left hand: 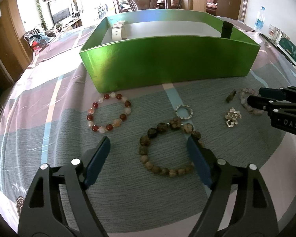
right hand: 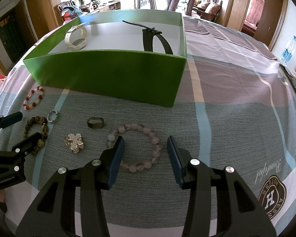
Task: Organize jewelry
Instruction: 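Position the left gripper over the dark beaded bracelet while the right hovers over the pink bracelet, then grasp the dark beaded bracelet with the left gripper while the right grasps the pink bead bracelet, then lift both bracelets into the green box and open both grippers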
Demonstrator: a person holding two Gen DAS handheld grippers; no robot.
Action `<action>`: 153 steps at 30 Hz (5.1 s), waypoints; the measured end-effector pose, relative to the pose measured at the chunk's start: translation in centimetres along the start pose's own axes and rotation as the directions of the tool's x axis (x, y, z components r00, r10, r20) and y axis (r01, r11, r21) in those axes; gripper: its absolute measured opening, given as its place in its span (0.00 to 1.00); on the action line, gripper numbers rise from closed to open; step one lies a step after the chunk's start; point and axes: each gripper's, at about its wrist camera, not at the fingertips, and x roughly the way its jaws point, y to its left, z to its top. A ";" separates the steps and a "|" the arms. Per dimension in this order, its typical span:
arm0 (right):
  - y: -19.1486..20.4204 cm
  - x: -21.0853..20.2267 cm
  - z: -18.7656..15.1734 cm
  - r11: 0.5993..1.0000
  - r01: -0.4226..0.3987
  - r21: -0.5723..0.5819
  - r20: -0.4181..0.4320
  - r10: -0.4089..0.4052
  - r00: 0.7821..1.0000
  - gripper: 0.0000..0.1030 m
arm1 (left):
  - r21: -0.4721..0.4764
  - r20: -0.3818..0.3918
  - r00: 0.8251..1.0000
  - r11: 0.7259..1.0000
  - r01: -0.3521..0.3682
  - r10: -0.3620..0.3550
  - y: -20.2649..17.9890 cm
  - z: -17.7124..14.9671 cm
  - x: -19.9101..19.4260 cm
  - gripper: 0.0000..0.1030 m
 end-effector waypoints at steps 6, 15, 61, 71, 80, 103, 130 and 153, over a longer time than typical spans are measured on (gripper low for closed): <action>0.0 0.0 0.0 1.000 0.000 0.001 0.000 0.000 1.000 0.45 | 0.002 0.001 1.000 1.000 -0.002 0.002 -0.1 0.0 0.0 0.77; -0.3 0.1 0.2 1.000 0.010 0.005 0.002 -0.010 1.000 0.49 | 0.002 0.001 1.000 1.000 -0.002 0.002 -0.1 0.0 0.0 0.77; 1.2 -0.9 -0.3 0.997 -0.065 -0.050 0.042 0.067 0.997 0.10 | -0.103 0.016 0.999 0.994 0.045 -0.043 2.3 0.2 -0.6 0.11; 0.6 -2.5 0.1 0.995 -0.097 -0.027 0.096 0.099 0.990 0.08 | -0.108 0.020 0.998 0.992 0.059 -0.057 2.6 0.2 -0.6 0.11; -0.1 -4.4 0.4 0.992 -0.127 -0.006 0.164 0.127 0.978 0.04 | -0.117 0.130 0.988 0.989 0.093 -0.078 3.3 1.0 -5.0 0.11; 0.6 -3.4 -0.1 0.994 -0.107 -0.013 0.093 0.108 0.990 0.08 | -0.093 0.109 0.990 0.991 0.097 -0.086 3.0 0.9 -5.6 0.11; 2.7 -5.9 12.6 0.996 -0.057 -0.069 0.198 0.070 0.978 0.08 | -0.014 0.180 0.978 0.994 0.106 -0.102 4.2 15.0 -6.6 0.11; 4.9 -2.7 0.6 0.978 -0.193 -0.083 -0.045 0.190 0.981 0.39 | -0.181 -0.086 0.996 0.983 -0.016 0.001 8.1 5.3 0.5 0.47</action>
